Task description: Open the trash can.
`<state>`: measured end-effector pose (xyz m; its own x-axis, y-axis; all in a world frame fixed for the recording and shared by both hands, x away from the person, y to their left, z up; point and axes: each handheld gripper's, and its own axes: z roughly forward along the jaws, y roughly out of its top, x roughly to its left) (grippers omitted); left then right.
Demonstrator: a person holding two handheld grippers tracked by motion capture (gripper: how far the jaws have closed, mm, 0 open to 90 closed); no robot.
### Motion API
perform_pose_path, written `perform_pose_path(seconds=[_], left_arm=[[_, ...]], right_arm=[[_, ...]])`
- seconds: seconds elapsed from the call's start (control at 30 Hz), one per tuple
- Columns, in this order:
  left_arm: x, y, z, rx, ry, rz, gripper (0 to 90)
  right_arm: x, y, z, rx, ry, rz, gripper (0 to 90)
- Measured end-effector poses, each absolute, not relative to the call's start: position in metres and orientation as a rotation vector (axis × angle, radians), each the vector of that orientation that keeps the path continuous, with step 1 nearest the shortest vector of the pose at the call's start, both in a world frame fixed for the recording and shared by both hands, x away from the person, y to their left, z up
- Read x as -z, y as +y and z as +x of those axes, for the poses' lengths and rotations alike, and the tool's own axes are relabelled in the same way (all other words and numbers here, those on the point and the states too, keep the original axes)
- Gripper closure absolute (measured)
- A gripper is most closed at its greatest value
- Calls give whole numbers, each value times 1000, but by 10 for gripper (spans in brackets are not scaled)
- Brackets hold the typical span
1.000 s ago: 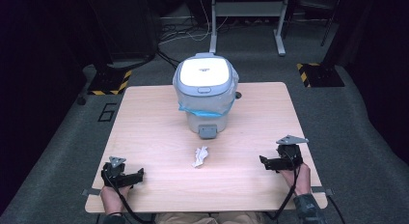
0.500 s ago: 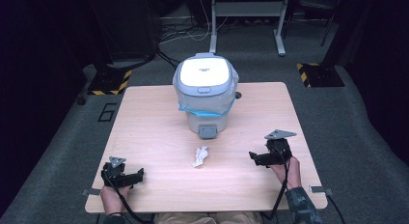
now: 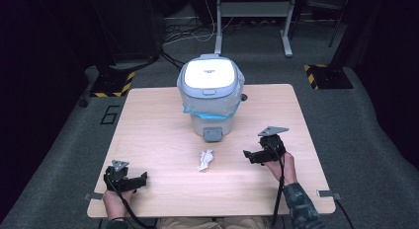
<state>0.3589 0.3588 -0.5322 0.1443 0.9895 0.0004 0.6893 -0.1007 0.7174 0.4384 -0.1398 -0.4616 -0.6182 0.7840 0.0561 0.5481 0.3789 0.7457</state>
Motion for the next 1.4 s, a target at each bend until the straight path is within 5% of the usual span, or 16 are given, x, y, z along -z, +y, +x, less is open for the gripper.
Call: perform_pose_path(seconds=[0.77,0.93,0.97,1.0,1.1,1.2,1.4], left_arm=[[532,358,359,-675,1599,1853,1],[532,358,359,-675,1600,1853,1],[532,358,359,-675,1600,1853,1],[532,358,359,-675,1599,1853,1],[532,358,359,-675,1600,1852,1],[532,358,359,-675,1602,1851,1],[532,358,359,-676,1604,1850,1]], right_arm=[[459,-101,472,-1109,2405,1090,147],[457,-95,477,-1133,2393,1085,372],[457,-91,478,-1129,2377,1065,496],[457,-91,478,-1129,2377,1065,496],[457,-85,480,-1154,2355,1044,734],[458,-82,481,-1159,2329,1005,863],[463,-76,486,-1180,2298,1005,900]])
